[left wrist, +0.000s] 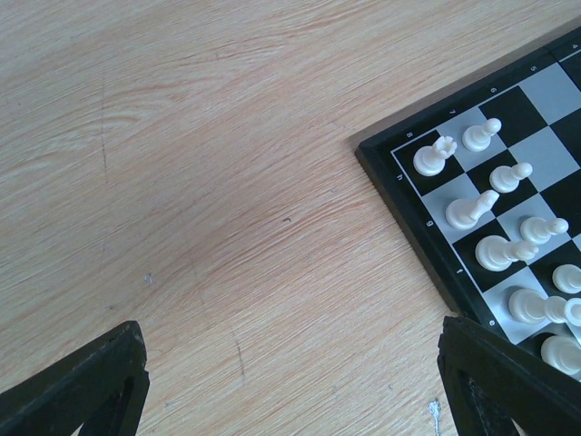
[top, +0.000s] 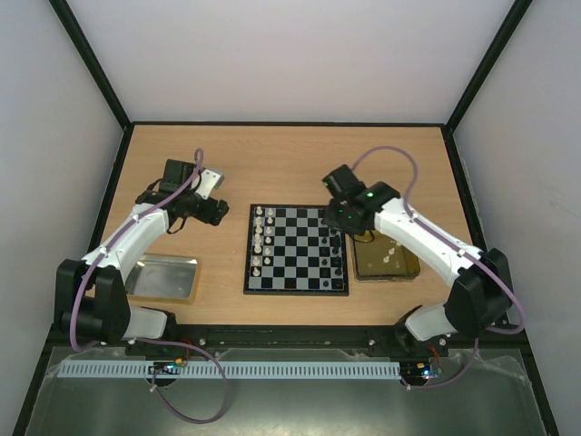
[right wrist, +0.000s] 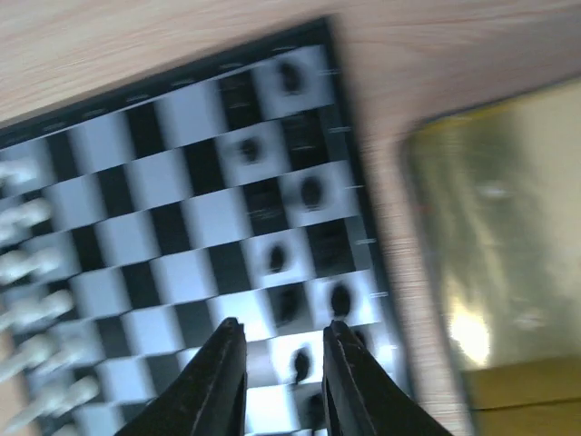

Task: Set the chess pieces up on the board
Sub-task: Pick up the chess piece from the storage box.

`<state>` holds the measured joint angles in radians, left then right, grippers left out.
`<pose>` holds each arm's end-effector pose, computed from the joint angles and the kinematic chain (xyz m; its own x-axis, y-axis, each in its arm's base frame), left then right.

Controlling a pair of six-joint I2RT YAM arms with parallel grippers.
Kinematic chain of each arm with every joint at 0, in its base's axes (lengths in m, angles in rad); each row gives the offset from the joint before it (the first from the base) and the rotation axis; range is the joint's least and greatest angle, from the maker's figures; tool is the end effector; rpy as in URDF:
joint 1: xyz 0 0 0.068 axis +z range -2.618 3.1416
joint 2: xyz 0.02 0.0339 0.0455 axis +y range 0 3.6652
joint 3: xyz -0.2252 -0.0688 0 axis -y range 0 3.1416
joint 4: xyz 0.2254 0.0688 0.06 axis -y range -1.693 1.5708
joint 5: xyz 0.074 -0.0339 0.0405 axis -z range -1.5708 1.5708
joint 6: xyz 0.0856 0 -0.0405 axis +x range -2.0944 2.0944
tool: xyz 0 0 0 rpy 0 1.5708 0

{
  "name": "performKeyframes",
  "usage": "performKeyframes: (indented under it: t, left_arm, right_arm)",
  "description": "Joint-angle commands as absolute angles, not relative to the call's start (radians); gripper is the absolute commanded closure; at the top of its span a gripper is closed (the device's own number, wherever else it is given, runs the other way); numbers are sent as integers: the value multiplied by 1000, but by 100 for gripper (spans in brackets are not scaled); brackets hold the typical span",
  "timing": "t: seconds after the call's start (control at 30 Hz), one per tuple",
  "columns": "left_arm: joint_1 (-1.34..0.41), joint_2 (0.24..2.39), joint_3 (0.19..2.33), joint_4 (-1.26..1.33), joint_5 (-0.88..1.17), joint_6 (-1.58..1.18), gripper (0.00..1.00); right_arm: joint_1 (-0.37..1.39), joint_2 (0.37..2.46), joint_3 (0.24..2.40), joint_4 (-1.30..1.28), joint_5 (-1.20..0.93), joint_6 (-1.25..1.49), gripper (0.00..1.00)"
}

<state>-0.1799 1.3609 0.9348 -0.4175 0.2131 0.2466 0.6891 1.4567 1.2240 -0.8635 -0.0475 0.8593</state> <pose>0.2997 -0.0729 0.1774 -0.6363 0.3582 -0.6832 0.4831 0.8755 0.0091 0.2293 0.1942 0.2018 -0.9420 0.2042 -0.2664 0.0943 0.9227 0.3737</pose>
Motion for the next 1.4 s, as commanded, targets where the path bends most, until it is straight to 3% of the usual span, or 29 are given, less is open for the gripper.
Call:
performKeyframes:
  t: [0.0, 0.27, 0.47, 1.37]
  left_arm:
    - [-176, 1350, 931, -428, 226, 251, 13]
    - [-176, 1360, 931, -427, 227, 253, 13]
    - [-178, 1364, 932, -426, 231, 255, 13]
    - [-188, 1368, 930, -423, 220, 252, 13]
  right_arm:
    - [532, 1396, 1075, -891, 6, 821, 77]
    - [165, 1365, 912, -768, -84, 773, 77]
    - [25, 1394, 883, -715, -102, 752, 77]
    - [-54, 1465, 819, -610, -99, 738, 78]
